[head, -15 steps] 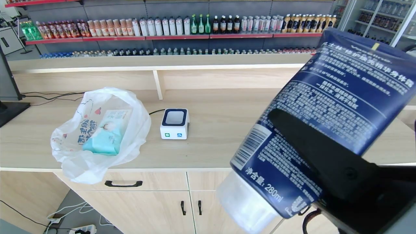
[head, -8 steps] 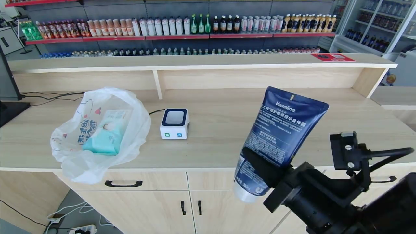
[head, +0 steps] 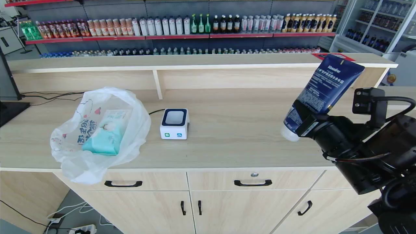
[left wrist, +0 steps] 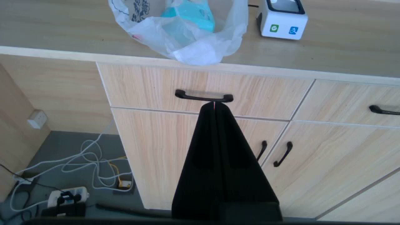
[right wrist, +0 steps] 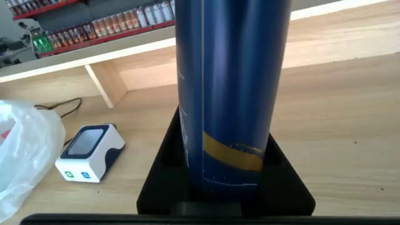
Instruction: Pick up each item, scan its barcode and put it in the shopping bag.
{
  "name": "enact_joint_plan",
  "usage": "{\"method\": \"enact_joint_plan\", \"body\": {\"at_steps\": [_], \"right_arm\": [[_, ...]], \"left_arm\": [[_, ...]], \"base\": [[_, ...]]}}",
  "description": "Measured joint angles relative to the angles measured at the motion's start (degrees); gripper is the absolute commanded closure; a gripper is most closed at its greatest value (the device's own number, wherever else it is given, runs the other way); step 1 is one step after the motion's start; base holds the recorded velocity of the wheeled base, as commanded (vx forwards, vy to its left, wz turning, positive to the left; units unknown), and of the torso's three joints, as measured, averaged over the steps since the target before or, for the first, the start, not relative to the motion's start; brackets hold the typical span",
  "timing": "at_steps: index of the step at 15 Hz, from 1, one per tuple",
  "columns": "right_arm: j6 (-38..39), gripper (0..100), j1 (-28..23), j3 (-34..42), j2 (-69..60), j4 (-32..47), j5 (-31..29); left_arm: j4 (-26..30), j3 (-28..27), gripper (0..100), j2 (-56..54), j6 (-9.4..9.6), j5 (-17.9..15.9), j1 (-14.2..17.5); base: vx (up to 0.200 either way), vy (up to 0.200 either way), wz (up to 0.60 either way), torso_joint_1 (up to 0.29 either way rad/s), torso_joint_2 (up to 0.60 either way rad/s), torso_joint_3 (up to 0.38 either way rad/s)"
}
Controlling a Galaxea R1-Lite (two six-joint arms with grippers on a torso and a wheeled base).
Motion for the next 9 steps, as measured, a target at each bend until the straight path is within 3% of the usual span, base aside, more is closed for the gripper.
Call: {"method": "enact_joint_plan", "body": {"at_steps": [4,8,9], "right_arm": [[-0.20,100,-3.80,-0.50,-0.24,0.13,0.05],[0.17,100,-4.10,-0.45,-0.04,-0.20,0.00],[0.38,100,-4.13,-0.17,-0.06,0.00,-0.09]], "left_arm": [[0.00,0.00,100,0.00,0.13,0.00,0.00],[0.00,0.00,100,0.00,0.09,0.00,0.00],[0.00,0.00,100,0.00,0.09,0.00,-0.05]], "base": [[-0.200,0.000,0.00,0.013,0.00,-0.004],[0.000,0.000,0.00,0.000,0.00,0.000],[0.000,0.200,0.00,0.022,0.02,0.007]]}}
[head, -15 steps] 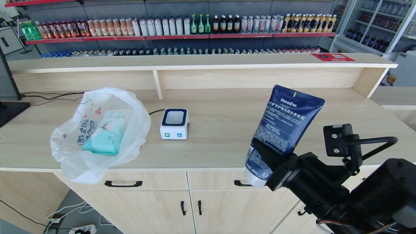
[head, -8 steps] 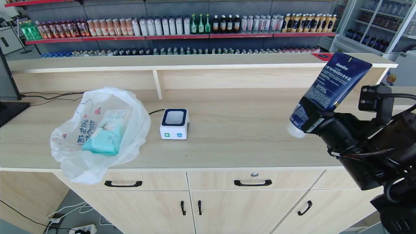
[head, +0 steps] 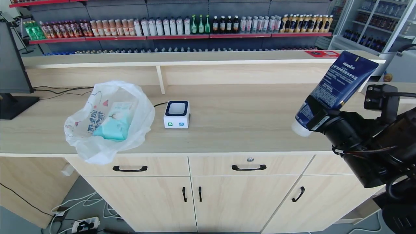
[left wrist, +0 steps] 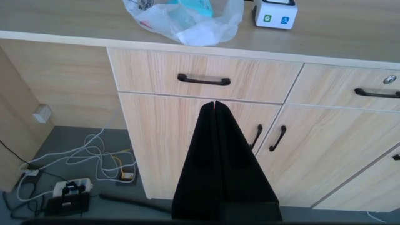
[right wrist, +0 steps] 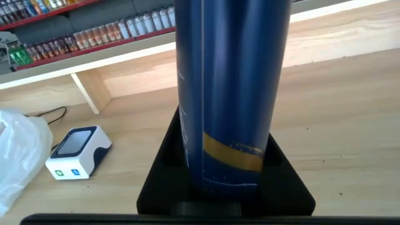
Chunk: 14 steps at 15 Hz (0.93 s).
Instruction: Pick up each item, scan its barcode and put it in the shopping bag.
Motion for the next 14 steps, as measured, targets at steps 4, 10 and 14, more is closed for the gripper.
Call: {"method": "enact_joint_plan", "body": {"at_steps": [4,10,14], "right_arm": [[0.15,100,-0.09,1.18,-0.38,-0.07,-0.13],[0.22,100,-1.54,3.04,-2.19,0.04,-0.11],[0.22,100,-1.60,4.22,-2.83,0.02,-0.11]], "left_arm": [[0.00,0.00,100,0.00,-0.13,-0.02,0.13],[0.00,0.00,100,0.00,-0.22,0.00,0.11],[0.00,0.00,100,0.00,-0.29,0.00,0.11]], "base": [[0.000,0.200,0.00,0.007,0.00,0.005],[0.000,0.200,0.00,0.006,0.00,0.004],[0.000,0.200,0.00,0.000,0.00,0.004]]}}
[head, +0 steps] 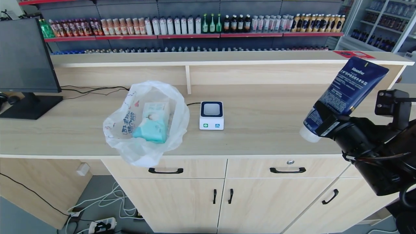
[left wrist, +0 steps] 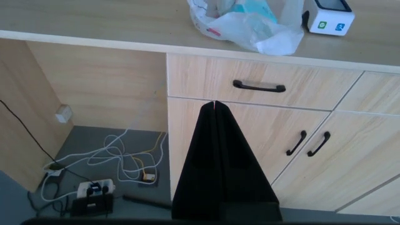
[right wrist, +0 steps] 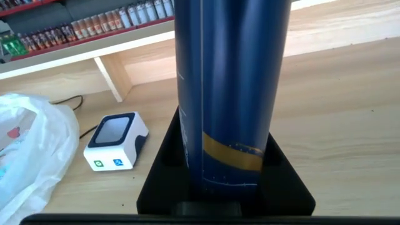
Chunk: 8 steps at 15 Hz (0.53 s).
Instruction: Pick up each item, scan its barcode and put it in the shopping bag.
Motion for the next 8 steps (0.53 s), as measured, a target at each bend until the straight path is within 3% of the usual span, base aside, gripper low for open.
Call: {"method": "enact_joint_plan", "body": {"at_steps": [8], "right_arm": [[-0.05,100,0.05,1.07,-0.78,-0.05,0.02]], "left_arm": [[0.00,0.00,100,0.00,0.00,0.00,0.00]], "base": [[0.000,0.200,0.00,0.004,0.00,0.002]]}}
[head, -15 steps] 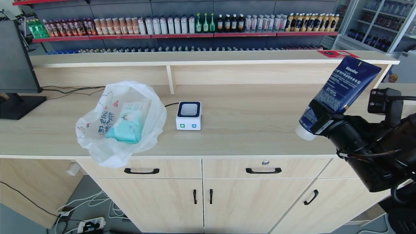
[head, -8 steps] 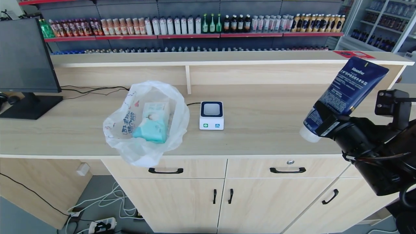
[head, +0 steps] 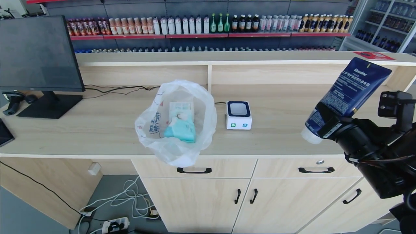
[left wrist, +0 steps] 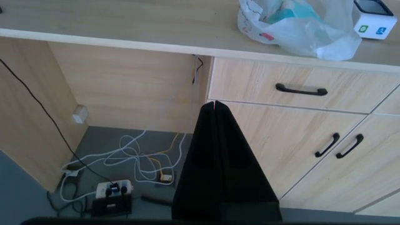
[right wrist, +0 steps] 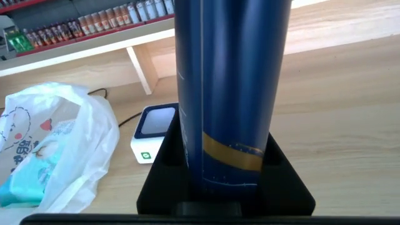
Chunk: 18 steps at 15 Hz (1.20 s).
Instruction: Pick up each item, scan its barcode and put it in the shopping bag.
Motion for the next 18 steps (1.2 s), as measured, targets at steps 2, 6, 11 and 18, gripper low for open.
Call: {"method": "enact_joint_plan", "body": {"at_steps": [2,6,11,18], "right_arm": [[-0.02,100,0.26,0.02,0.00,0.02,0.02],[0.11,100,0.95,0.55,0.09,-0.05,0.04],[-0.06,100,3.93,-0.09,2.07,0.17,0.04],[-0.20,100,7.97,-8.35,8.41,-0.17,2.22]], "left_arm": [[0.00,0.00,100,0.00,0.10,0.00,-0.04],[0.00,0.00,100,0.00,0.23,-0.02,-0.06],[0.00,0.00,100,0.00,0.29,0.00,-0.12],[0.00,0.00,100,0.00,0.27,0.00,-0.11]], "base": [[0.000,0.000,0.00,0.000,0.00,0.000],[0.100,0.000,0.00,0.001,0.00,0.001],[0.200,0.000,0.00,0.000,0.00,0.001],[0.029,0.000,0.00,0.000,0.00,0.001]]}}
